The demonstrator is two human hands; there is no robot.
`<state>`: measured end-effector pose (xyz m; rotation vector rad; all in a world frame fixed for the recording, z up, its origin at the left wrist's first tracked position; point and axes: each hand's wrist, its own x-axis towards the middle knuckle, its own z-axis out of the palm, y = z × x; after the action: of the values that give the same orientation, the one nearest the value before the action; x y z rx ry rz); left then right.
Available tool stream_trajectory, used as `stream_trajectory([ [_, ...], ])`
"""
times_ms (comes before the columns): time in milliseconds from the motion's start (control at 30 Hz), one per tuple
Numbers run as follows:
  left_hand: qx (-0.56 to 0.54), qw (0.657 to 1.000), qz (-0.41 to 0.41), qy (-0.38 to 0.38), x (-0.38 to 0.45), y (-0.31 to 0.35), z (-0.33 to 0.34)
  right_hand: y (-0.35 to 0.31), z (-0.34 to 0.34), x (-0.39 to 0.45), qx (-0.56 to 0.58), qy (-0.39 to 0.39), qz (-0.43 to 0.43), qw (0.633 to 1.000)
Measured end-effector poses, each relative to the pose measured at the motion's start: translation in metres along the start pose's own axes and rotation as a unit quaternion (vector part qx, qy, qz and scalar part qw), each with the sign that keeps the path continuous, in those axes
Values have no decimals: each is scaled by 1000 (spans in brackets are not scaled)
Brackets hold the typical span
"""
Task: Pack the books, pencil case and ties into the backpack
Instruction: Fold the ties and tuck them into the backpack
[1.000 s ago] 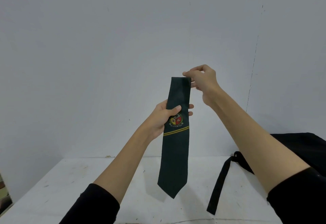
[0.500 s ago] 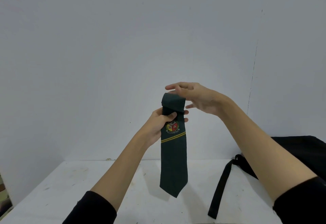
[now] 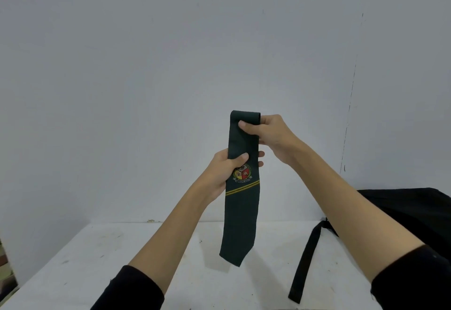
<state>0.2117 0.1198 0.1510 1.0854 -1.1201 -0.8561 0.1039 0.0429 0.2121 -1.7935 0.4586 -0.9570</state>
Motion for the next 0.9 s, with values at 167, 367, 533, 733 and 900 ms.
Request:
stream_trajectory([
  [167,29,998,-17,-46,-5,-3,-3,-4,3,3,55,14,21,998],
  [367,94,991,-58,-82,-9,-13,-15,-13,0,5,76,3,12,997],
  [533,81,991,-65,-79,-12,-19,-21,-18,2,9,73,17,7,997],
  [733,77,991,-90,-68,-14,-34,-20,-20,6,7,90,11,-4,996],
  [900,33,991,-81,-103,-20,-48,-14,-26,6,5,133,34,-7,991],
])
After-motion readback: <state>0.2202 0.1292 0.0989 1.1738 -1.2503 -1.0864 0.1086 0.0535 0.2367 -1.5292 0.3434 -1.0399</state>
